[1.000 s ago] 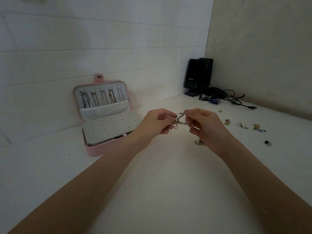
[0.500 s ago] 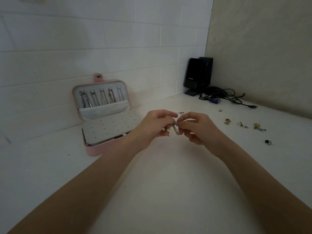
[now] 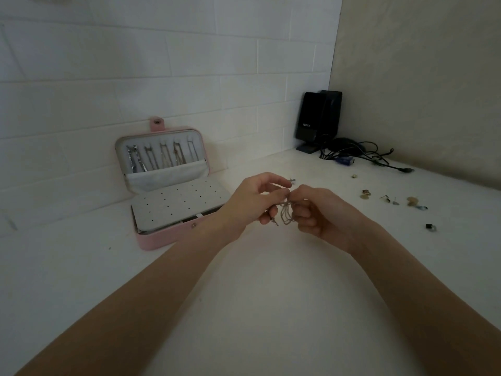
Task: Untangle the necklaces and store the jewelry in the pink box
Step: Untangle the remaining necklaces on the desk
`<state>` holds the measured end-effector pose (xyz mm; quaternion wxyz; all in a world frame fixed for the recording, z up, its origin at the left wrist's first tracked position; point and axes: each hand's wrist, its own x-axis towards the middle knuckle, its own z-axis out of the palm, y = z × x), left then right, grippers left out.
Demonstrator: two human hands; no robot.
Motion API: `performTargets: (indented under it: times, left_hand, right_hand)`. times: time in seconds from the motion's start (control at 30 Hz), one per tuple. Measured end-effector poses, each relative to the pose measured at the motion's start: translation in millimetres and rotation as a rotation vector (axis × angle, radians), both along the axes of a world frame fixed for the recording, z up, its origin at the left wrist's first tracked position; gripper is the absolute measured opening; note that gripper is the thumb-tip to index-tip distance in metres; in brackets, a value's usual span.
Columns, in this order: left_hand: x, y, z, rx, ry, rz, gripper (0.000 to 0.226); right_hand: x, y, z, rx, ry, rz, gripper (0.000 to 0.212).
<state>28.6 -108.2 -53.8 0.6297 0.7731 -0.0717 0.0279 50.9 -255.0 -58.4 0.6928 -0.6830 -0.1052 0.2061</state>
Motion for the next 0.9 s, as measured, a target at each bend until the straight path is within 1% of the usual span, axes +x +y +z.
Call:
performTargets:
  times: [0.13, 0.27, 0.37, 0.43, 0.53, 0.67, 0.77, 0.9]
  left_hand:
    - [-0.4, -2.8, 0.7, -0.018, 0.062, -0.005, 0.014]
    - [0.3, -3.5, 1.1, 0.026, 0.053, 0.018, 0.017]
    - [1.1, -0.2, 1.0, 0.028, 0.034, 0.041, 0.012]
    - [0.8, 0.3, 0.6, 0.031, 0.022, 0.058, 0.013]
    - [-0.8, -0.5, 0.9, 0.06, 0.001, 0.093, 0.015]
    - [-1.1, 0.8, 2.6, 0.133, -0.026, 0.12, 0.007]
    - [0.1, 1.5, 2.7, 0.188, -0.074, 0.131, 0.006]
    - [0.9, 1.9, 2.5, 0.198, -0.105, 0.12, 0.006]
  right_hand:
    - [2.8, 1.3, -2.4, 0.142, 0.137, -0.074, 0.016]
    - [4.7, 4.1, -5.1, 0.192, 0.17, -0.154, 0.014]
    - [4.3, 5.2, -4.7, 0.174, 0.16, -0.163, 0.008]
    - [3.2, 5.8, -4.2, 0.158, 0.146, -0.161, 0.006]
    - [2.0, 6.6, -4.4, 0.124, 0.114, -0.144, 0.007]
    - [1.8, 7.6, -6.1, 0.093, 0.113, -0.175, 0.008]
    - [2.2, 6.4, -5.8, 0.11, 0.12, -0.173, 0.009]
    - [3.6, 4.4, -4.9, 0.155, 0.145, -0.169, 0.006]
